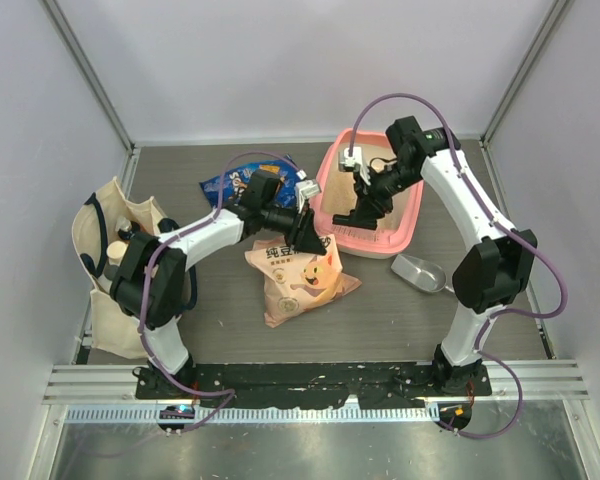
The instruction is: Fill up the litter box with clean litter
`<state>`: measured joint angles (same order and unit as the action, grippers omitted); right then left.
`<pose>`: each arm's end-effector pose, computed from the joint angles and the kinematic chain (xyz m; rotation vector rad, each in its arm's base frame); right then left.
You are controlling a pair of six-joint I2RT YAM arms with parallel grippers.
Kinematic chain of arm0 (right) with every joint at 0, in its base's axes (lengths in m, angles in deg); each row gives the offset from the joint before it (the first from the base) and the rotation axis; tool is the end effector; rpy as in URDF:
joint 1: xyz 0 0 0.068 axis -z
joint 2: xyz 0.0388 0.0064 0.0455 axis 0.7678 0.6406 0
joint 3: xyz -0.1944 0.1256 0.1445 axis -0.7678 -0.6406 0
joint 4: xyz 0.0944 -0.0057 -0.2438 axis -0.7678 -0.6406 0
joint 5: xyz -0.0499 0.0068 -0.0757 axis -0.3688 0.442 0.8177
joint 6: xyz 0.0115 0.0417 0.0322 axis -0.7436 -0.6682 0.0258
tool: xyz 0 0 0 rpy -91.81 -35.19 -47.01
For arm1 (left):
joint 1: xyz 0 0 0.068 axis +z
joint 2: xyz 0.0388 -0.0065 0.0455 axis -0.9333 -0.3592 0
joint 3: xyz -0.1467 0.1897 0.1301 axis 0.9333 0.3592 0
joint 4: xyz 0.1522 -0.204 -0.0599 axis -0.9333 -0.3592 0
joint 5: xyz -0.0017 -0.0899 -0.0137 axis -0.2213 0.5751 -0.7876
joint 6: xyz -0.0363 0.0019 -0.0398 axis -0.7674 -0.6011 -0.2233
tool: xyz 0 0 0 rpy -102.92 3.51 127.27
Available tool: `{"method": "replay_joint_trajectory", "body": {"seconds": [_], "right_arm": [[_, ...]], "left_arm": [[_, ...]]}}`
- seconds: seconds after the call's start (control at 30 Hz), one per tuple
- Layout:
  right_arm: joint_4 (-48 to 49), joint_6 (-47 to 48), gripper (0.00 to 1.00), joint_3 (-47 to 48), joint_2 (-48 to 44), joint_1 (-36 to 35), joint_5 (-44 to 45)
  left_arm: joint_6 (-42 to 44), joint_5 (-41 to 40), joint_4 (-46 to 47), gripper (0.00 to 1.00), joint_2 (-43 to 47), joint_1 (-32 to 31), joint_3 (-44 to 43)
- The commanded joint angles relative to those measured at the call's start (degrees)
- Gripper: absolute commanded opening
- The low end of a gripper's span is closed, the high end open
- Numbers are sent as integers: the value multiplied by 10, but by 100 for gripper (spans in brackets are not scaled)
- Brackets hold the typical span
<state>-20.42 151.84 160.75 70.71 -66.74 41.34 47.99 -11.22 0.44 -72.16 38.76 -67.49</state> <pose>0.3303 0.1250 0.3394 -1.6706 1.8291 0.8474 0.3149 -0.2180 0.2298 1.0583 2.0248 -1.4453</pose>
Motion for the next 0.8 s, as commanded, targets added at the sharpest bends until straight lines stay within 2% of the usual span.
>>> {"method": "replay_joint_trajectory", "body": {"seconds": [0.0,0.1,0.2,0.3,0.5,0.67,0.77], "right_arm": [[-27,-32,2,20,-16,9,-11],[-29,-38,2,7,-27,16,-15],[-57,-5,2,-9,-39,15,-17],[-84,41,2,-16,-46,12,-16],[-100,69,2,-10,-43,-4,-2],[-99,79,2,-10,-37,-11,1],[-99,82,2,-21,-42,-21,8]], "left_arm": [[-81,-45,152,34,21,-8,13],[-96,-15,167,27,10,-9,10],[-121,13,195,9,-2,-9,10],[-125,31,223,1,3,-8,24],[-89,56,210,0,9,-7,12],[-25,60,132,0,16,-7,-10],[41,59,69,0,23,-7,-25]]}}
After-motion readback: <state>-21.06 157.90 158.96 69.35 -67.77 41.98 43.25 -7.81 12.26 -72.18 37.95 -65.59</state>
